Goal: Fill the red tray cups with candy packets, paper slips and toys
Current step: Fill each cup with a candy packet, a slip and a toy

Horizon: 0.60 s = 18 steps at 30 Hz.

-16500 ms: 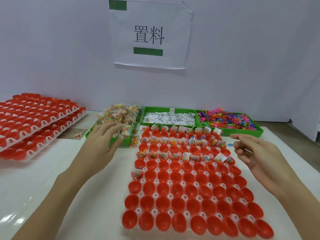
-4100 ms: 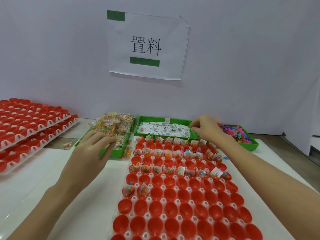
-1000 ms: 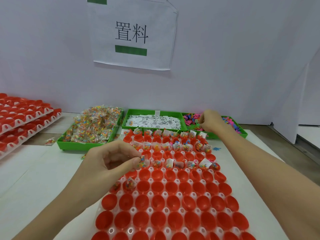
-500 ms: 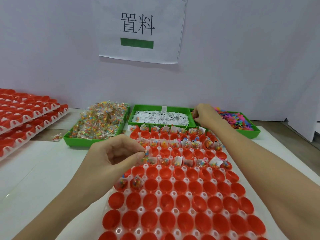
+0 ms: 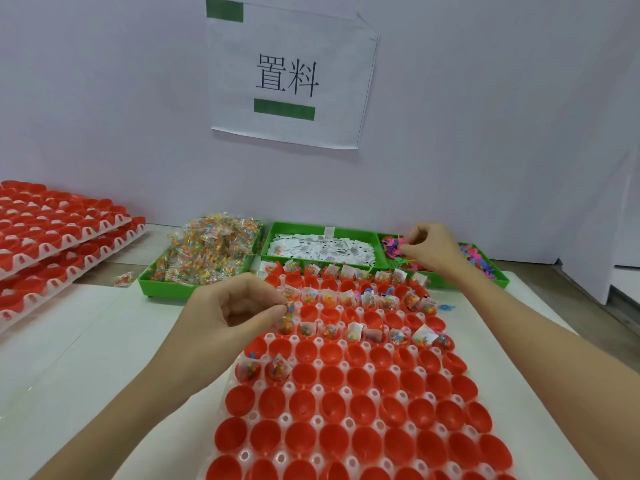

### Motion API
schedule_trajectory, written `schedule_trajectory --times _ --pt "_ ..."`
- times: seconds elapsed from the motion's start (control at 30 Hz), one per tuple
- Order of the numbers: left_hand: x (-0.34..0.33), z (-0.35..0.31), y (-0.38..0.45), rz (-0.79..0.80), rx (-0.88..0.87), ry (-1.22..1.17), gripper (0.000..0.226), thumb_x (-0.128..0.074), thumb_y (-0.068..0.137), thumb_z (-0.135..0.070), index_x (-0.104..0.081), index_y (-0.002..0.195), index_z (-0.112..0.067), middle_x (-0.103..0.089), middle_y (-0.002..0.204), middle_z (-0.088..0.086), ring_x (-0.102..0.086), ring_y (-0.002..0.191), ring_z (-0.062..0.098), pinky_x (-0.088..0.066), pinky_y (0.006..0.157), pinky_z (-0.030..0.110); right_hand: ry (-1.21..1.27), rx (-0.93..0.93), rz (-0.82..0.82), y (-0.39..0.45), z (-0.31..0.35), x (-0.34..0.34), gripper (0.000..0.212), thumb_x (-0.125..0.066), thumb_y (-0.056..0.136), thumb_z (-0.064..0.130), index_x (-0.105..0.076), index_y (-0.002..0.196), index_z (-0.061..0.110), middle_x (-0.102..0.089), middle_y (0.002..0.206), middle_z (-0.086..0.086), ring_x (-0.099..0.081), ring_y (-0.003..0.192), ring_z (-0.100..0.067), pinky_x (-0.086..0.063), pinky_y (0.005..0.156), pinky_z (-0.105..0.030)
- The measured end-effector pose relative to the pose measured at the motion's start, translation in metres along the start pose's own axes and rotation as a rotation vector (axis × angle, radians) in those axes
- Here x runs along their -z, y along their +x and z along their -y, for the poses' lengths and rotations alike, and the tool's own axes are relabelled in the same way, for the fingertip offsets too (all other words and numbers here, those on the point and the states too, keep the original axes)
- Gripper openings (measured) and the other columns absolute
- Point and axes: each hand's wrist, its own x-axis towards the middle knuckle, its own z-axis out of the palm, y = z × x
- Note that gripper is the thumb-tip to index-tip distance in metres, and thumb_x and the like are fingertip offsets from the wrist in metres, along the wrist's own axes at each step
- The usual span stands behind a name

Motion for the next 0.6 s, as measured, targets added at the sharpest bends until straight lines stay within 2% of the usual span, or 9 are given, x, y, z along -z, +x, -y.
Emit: schedule_trajectory --times 0.07,0.13,0.2,0.27,0.3,0.37,0.47,0.53,0.6 --pt "0.002 0.000 0.001 0.006 0.000 0.008 0.016 -0.078 0.085 -0.004 -0.078 0.085 -0.019 -0.079 0.086 0.008 -0.077 0.081 0.020 -0.060 0.074 0.020 0.122 -0.037 0.014 -0.013 0.002 0.009 0.014 -0.081 0.082 0.009 -0.068 0.077 0.011 -0.070 0.077 -0.007 -0.062 0.067 -0.017 -0.050 0.059 -0.026" --pt "0.004 0.001 0.001 0.010 -0.002 0.018 0.018 -0.079 0.085 -0.006 -0.078 0.085 -0.025 -0.079 0.088 0.007 -0.077 0.082 0.019 -0.060 0.075 0.020 0.255 -0.056 0.050 -0.028 0.007 0.017 0.012 -0.083 0.082 0.009 -0.072 0.083 0.007 -0.074 0.080 -0.010 -0.066 0.070 -0.017 -0.055 0.067 -0.031" --pt "0.006 0.002 0.001 0.006 -0.001 0.026 0.018 -0.079 0.086 -0.007 -0.078 0.086 -0.026 -0.079 0.088 0.006 -0.077 0.083 0.019 -0.061 0.076 0.021 0.373 -0.062 0.105 -0.048 0.019 0.022 0.013 -0.083 0.082 0.008 -0.073 0.090 0.005 -0.077 0.082 -0.008 -0.072 0.072 -0.016 -0.056 0.067 -0.024" --pt "0.007 0.002 0.002 -0.002 0.006 0.030 0.018 -0.079 0.086 -0.008 -0.078 0.086 -0.025 -0.079 0.087 0.005 -0.077 0.082 0.019 -0.060 0.076 0.021 0.480 -0.063 0.173 -0.074 0.033 0.025 0.020 -0.082 0.083 0.009 -0.071 0.101 0.008 -0.079 0.086 -0.005 -0.075 0.075 -0.014 -0.055 0.063 -0.015" --pt "0.007 0.002 0.002 -0.008 0.011 0.032 0.017 -0.079 0.086 -0.008 -0.078 0.086 -0.025 -0.079 0.086 0.005 -0.077 0.081 0.019 -0.060 0.075 0.020 0.524 -0.048 0.207 -0.088 0.041 0.024 0.024 -0.081 0.084 0.010 -0.070 0.106 0.012 -0.079 0.089 -0.006 -0.076 0.079 -0.015 -0.055 0.064 -0.016" --pt "0.008 0.003 0.003 -0.008 0.017 0.043 0.016 -0.079 0.087 -0.008 -0.078 0.086 -0.023 -0.079 0.085 0.005 -0.077 0.080 0.019 -0.061 0.075 0.021 0.558 0.005 0.254 -0.117 0.057 0.022 0.026 -0.078 0.087 0.013 -0.073 0.111 0.022 -0.079 0.094 -0.006 -0.075 0.085 -0.018 -0.057 0.070 -0.019" --pt "0.010 0.003 0.003 0.011 0.019 0.034 0.013 -0.080 0.086 -0.007 -0.078 0.086 -0.020 -0.079 0.088 0.006 -0.077 0.082 0.021 -0.062 0.079 0.026 0.611 0.049 0.332 -0.160 0.080 0.016 0.023 -0.076 0.089 0.015 -0.078 0.104 0.032 -0.078 0.095 -0.003 -0.072 0.081 -0.014 -0.060 0.075 -0.024" --pt "0.010 0.003 0.003 0.043 0.016 0.025 0.013 -0.081 0.085 -0.009 -0.079 0.086 -0.021 -0.079 0.090 0.005 -0.077 0.084 0.021 -0.062 0.082 0.026 0.632 0.082 0.377 -0.181 0.094 0.010 0.025 -0.076 0.090 0.015 -0.077 0.106 0.034 -0.078 0.093 0.002 -0.071 0.078 -0.012 -0.061 0.074 -0.025" --pt "0.009 0.002 0.002 0.073 0.002 0.032 0.012 -0.082 0.084 -0.012 -0.079 0.086 -0.024 -0.079 0.090 0.004 -0.077 0.085 0.019 -0.061 0.082 0.025 0.646 0.125 0.352 -0.195 0.105 0.003 0.030 -0.075 0.090 0.013 -0.075 0.109 0.037 -0.076 0.087 0.003 -0.070 0.073 -0.011 -0.057 0.072 -0.022"
